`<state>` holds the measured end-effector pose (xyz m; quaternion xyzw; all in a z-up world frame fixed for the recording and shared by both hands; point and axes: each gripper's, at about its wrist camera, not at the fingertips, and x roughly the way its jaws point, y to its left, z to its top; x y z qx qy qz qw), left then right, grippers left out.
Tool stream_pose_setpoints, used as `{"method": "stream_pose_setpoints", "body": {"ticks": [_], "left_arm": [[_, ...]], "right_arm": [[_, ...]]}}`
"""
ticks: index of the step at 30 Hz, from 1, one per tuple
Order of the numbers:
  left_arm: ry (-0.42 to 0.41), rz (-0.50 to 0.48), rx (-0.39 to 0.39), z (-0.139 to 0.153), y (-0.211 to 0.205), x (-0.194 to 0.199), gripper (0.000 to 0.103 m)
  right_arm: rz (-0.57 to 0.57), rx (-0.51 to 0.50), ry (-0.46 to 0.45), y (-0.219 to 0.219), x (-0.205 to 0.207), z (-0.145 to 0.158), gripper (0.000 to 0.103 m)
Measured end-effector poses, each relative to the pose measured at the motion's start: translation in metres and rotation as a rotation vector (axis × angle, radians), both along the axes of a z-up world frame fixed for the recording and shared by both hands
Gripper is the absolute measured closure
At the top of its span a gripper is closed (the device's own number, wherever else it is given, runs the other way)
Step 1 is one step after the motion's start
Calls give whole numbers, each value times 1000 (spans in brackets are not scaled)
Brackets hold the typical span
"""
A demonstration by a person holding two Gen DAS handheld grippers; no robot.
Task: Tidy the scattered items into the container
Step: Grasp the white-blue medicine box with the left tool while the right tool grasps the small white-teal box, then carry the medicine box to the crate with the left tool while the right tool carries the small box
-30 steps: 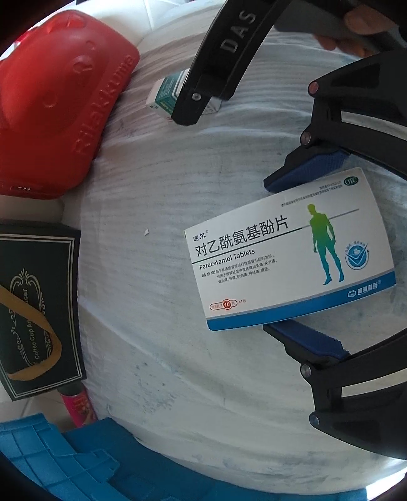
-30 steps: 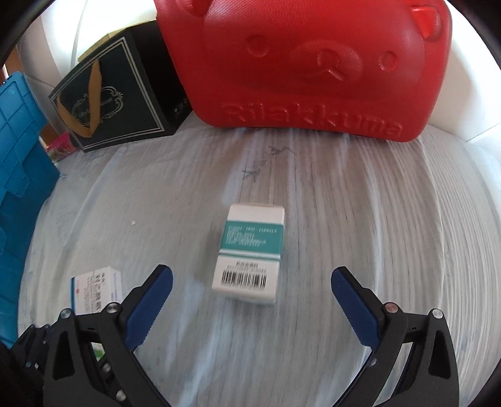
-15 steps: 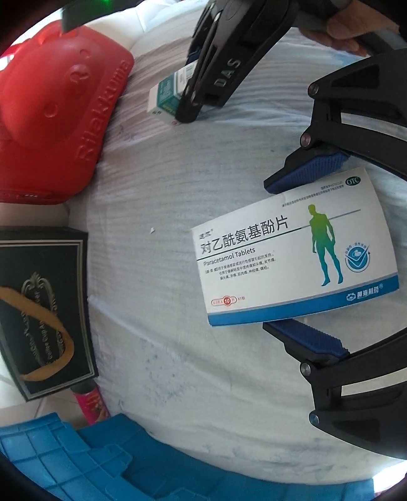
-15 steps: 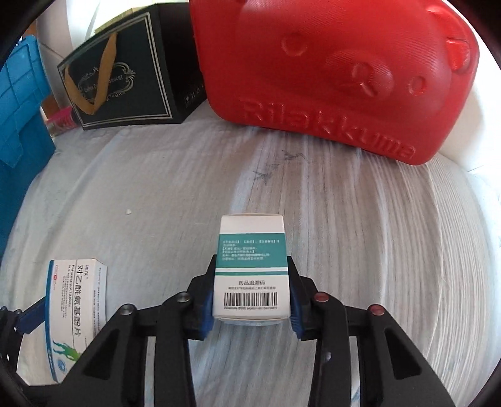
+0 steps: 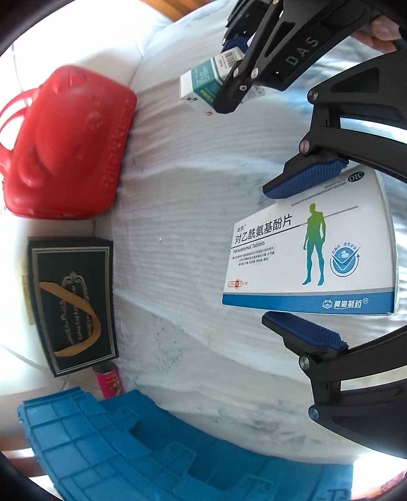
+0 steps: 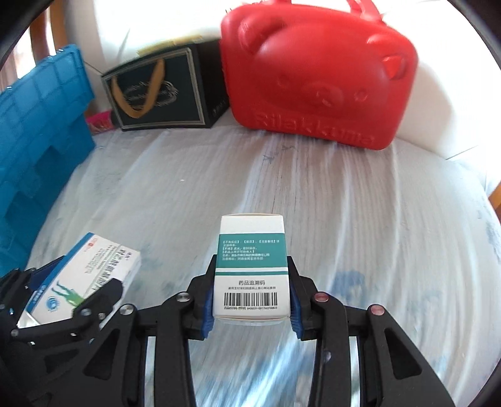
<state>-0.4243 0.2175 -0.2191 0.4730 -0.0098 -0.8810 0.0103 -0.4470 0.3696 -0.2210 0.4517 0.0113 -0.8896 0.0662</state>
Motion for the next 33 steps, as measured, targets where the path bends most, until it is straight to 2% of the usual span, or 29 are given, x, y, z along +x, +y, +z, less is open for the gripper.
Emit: {"method": "stream_pose_setpoints", "body": {"ticks": [9, 19, 26, 33], "left_arm": [[142, 52, -23, 78, -21, 77, 29], [322, 195, -97, 176, -97, 161, 29], [473, 286, -152, 243, -190, 204, 29], [545, 341, -215, 284, -312, 218, 29]], "right_arm": [[55, -11, 124, -20, 75, 67, 66], [233, -44, 292, -94, 141, 163, 66], [350, -85, 408, -181, 173, 222, 66], [429, -179, 499, -299, 183, 274, 66]]}}
